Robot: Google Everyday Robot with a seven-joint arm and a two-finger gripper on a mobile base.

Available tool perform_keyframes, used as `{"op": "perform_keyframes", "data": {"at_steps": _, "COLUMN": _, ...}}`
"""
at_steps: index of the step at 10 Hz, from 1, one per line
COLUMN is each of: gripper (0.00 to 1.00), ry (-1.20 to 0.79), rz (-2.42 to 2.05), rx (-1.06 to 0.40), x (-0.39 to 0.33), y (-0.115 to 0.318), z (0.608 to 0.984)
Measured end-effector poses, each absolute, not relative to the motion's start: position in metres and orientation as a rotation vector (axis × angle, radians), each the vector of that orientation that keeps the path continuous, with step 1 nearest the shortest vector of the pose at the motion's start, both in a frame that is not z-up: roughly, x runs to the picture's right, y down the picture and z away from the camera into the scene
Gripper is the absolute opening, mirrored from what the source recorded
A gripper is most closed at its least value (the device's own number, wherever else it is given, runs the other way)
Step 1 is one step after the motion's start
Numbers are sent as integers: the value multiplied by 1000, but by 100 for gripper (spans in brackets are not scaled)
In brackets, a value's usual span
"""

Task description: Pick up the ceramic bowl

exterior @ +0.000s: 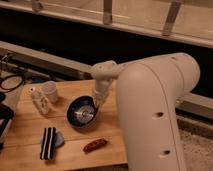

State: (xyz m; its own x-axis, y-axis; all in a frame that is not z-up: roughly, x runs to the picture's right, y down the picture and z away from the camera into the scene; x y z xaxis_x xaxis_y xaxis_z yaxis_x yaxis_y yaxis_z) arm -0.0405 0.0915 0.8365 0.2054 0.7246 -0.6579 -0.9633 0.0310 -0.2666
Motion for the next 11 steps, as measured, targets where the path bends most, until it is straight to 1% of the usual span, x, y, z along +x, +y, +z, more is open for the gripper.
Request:
{"op": "perform_keyframes", "data": {"at_steps": 2, "gripper": 1, "ry": 351, "rz": 1340, "rx": -793, "x": -45, "y": 65, "z": 815}}
{"op": "perform_keyframes", "data": {"at_steps": 4, "gripper": 1, "ry": 310, "rz": 1331, "rx": -817, "x": -44, "y": 46, "z": 805}}
{"op": "perform_keyframes", "data": {"at_steps": 8, "gripper": 1, "ry": 280, "rz": 1319, "rx": -819, "x": -50, "y": 31, "z": 786}}
{"op": "perform_keyframes", "data": {"at_steps": 11, "gripper": 1, "ry": 274, "rz": 1316, "rx": -821, "x": -48, "y": 28, "z": 783}}
